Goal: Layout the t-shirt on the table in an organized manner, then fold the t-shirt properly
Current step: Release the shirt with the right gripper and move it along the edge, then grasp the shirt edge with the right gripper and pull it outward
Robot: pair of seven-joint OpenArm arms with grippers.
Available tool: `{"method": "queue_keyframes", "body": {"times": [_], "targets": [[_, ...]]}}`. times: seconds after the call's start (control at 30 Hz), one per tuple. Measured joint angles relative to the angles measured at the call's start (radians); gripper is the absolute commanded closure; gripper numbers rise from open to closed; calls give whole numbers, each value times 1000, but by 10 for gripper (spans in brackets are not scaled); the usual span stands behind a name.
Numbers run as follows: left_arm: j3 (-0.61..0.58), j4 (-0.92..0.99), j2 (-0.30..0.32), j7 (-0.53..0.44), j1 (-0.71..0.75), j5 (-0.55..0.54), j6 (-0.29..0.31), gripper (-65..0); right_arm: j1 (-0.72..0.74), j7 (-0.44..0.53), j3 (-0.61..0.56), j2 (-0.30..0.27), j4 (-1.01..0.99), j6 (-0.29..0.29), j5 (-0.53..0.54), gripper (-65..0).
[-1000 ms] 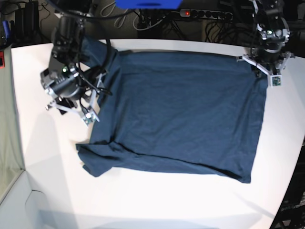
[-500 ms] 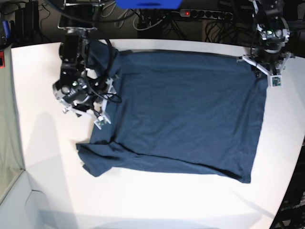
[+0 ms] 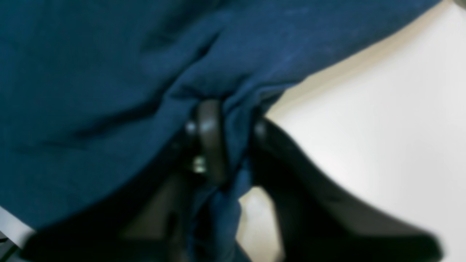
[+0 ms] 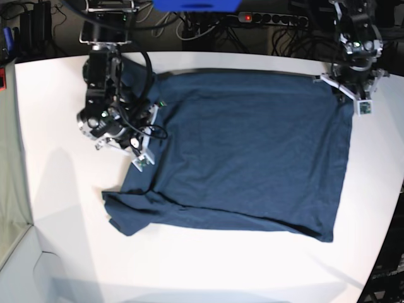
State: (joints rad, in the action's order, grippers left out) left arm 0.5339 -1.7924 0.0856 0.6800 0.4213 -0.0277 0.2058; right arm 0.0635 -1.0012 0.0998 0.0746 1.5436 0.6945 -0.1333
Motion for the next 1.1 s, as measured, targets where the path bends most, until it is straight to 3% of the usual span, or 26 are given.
{"method": "queue_keyframes", "body": {"times": [0.1,0.33,0.57,0.9,1.1], "targets": [[0,40,0,6,-8,0,0,-183,5,-29,-3,-3,19,0,-13,0],[1,156,5,-23,-74,-3,-1,-6,-9,-49,0,-28,152,0,-26,0],[3,222,13,-53,-131,-3,-2,-3,-8,-158,-8,-66,319,1,0,0],[2,245,11,-138,-121,-6,0,-3,-9,-173,-1,-128,356,1,-16,0],[2,269,14,-171,-123,-8,0,-3,-37,-167,-92,-176,318,1,-15,0]]}}
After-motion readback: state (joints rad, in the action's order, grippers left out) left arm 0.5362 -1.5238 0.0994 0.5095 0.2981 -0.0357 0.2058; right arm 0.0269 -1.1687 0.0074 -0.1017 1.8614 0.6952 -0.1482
